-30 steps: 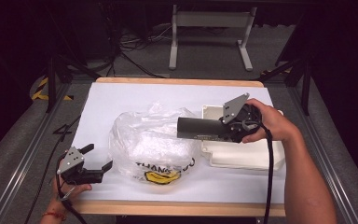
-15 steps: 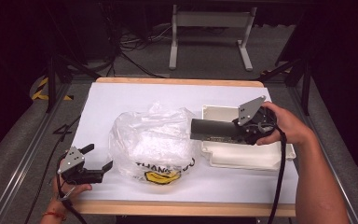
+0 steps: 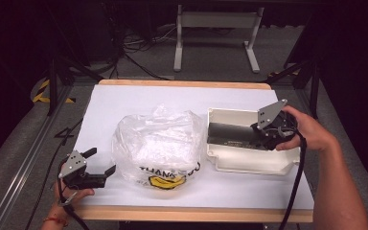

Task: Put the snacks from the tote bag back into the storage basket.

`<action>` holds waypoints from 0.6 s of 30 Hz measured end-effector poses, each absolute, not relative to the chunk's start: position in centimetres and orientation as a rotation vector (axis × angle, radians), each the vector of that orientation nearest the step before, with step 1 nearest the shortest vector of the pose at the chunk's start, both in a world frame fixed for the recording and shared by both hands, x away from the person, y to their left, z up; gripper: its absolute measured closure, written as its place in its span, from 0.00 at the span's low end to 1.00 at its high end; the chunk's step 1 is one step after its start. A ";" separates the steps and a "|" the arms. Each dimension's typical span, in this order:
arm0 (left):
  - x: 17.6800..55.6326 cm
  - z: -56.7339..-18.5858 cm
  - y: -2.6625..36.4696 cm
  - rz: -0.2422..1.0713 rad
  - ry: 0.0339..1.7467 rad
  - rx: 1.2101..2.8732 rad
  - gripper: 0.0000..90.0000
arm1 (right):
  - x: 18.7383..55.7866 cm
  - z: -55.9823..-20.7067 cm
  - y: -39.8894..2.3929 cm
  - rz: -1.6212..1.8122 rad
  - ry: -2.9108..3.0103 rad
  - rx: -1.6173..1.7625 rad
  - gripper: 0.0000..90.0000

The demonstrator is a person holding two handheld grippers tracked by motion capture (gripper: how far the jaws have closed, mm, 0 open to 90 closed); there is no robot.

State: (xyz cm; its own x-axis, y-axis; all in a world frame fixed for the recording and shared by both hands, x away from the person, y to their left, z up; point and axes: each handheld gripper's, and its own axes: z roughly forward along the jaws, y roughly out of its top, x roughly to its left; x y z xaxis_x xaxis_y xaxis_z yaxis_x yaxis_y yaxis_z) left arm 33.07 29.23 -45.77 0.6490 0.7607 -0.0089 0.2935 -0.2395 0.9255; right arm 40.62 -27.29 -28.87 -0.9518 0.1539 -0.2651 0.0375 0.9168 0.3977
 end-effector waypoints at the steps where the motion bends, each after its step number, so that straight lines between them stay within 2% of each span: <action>1: 33.1 -45.8 29.2 0.555 0.843 1.816 0.05 | 40.6 -28.9 -27.5 0.570 2.786 0.144 0.48; 18: 33.1 -45.8 29.1 0.558 0.842 1.821 0.05 | 41.4 -30.2 -29.9 0.535 2.825 0.224 0.48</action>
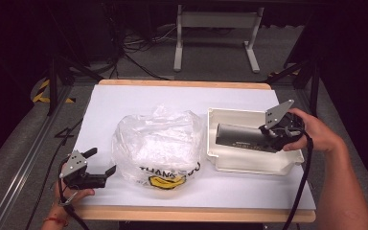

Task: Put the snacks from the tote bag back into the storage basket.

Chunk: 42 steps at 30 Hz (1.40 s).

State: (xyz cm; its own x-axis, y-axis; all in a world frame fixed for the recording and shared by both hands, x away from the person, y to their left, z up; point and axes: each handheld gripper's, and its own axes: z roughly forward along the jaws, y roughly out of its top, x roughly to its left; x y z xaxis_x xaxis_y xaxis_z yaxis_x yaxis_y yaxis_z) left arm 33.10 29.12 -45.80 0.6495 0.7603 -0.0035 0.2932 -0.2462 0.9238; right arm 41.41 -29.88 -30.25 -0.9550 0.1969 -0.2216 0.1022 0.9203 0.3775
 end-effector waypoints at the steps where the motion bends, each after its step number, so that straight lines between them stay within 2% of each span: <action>1: 33.1 -45.8 29.1 0.558 0.842 1.822 0.05 | 41.5 -30.4 -29.9 0.528 2.831 0.224 0.48; 20: 33.0 -45.8 29.0 0.567 0.843 1.823 0.05 | 43.0 -33.6 -29.4 0.427 2.918 0.242 0.48; 42: 33.0 -45.8 29.0 0.572 0.841 1.825 0.05 | 43.9 -35.2 -29.2 0.317 2.918 0.251 0.47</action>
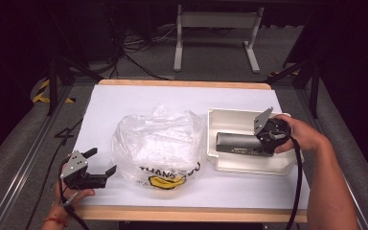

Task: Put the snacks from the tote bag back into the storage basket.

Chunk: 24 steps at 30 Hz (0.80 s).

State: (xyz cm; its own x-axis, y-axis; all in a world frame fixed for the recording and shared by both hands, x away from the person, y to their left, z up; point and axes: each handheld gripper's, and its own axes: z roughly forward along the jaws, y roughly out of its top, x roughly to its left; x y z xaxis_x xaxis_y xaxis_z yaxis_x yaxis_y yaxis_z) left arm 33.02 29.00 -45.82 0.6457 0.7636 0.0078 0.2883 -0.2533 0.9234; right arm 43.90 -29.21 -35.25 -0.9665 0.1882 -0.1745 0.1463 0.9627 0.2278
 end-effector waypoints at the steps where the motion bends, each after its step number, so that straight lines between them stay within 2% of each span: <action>1: 33.0 -45.8 29.0 0.571 0.841 1.824 0.05 | 43.9 -35.3 -29.2 0.309 2.920 0.253 0.47; 24: 33.0 -45.8 29.1 0.567 0.843 1.822 0.05 | 44.4 -35.7 -28.8 0.165 2.876 0.270 0.45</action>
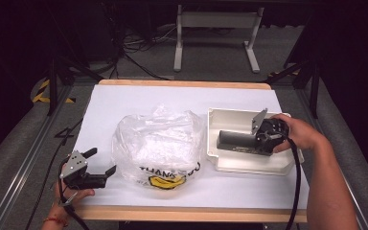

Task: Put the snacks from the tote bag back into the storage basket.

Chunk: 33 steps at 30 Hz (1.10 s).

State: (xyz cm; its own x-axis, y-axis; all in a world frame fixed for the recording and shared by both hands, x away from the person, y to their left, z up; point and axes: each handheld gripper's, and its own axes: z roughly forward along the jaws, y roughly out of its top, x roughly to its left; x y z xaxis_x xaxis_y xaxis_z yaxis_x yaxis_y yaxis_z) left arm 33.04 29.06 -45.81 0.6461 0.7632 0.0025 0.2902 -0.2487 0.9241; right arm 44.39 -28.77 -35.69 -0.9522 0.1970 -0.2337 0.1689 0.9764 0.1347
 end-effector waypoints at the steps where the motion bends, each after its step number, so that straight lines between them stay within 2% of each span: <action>1: 33.0 -45.8 29.1 0.566 0.844 1.821 0.05 | 44.4 -35.6 -28.8 0.176 2.862 0.276 0.46; 15: 33.0 -45.8 29.0 0.567 0.844 1.822 0.05 | 44.2 -35.1 -28.7 0.209 2.851 0.282 0.47; 33: 33.1 -45.8 29.0 0.571 0.843 1.826 0.05 | 42.7 -33.9 -29.4 0.483 2.739 0.295 0.46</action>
